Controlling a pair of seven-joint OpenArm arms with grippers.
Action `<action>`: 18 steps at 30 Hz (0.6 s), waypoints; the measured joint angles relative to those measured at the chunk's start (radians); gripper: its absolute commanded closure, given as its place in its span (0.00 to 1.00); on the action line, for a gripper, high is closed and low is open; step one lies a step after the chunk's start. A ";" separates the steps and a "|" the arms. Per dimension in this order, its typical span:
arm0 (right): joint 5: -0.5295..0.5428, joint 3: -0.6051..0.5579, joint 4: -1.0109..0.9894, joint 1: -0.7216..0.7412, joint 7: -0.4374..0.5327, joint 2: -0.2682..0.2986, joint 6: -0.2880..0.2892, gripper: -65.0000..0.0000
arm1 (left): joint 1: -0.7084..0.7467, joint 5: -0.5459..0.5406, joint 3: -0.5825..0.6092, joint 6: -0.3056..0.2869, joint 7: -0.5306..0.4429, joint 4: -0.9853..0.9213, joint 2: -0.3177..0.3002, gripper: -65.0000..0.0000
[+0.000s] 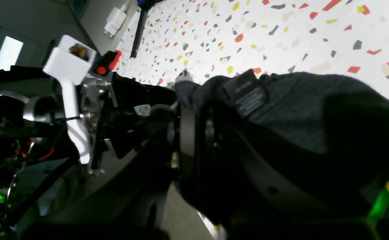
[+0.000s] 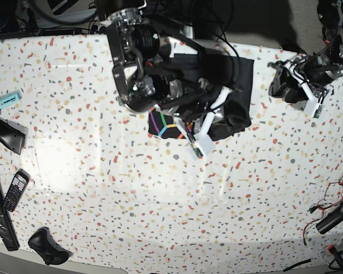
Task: Fold the T-shirt properly
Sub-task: 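Grasp the bundle with the right gripper and flip it over toward the left gripper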
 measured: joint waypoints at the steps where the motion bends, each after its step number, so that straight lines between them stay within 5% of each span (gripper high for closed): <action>1: 0.002 -0.002 -0.016 0.011 0.000 0.000 -0.002 1.00 | 0.000 0.000 0.000 0.000 0.000 0.000 0.000 0.61; 10: 0.052 -0.060 -0.059 0.061 -0.006 0.003 -0.002 1.00 | 0.000 0.000 0.000 0.000 0.000 0.000 0.000 0.61; 14: 0.055 -0.096 -0.059 0.061 -0.004 0.002 -0.002 0.69 | 0.000 0.000 0.000 0.000 0.000 0.000 0.000 0.61; 18: 0.151 -0.110 -0.059 0.063 -0.004 0.002 0.002 0.66 | 0.000 0.000 0.000 0.000 0.000 0.000 0.000 0.61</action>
